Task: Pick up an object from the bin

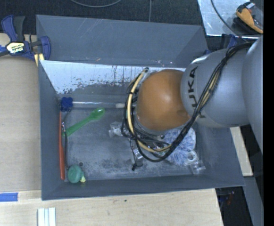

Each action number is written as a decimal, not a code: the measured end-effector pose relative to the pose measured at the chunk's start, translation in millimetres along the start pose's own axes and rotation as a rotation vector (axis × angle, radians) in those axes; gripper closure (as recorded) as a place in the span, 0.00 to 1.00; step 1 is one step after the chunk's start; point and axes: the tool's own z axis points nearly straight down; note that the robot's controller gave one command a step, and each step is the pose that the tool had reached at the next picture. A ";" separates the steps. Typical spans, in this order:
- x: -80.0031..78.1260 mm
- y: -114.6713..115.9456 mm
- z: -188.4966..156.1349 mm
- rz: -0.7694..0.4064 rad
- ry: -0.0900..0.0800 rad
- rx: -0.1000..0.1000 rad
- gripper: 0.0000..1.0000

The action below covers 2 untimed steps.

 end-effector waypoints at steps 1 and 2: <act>-6.6 -119.9 -2.5 0.000 -0.032 0.021 1.00; -6.7 -119.7 -2.4 0.002 -0.031 0.021 1.00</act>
Offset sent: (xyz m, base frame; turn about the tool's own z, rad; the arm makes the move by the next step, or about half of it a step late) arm 0.0000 0.0000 0.0000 0.0000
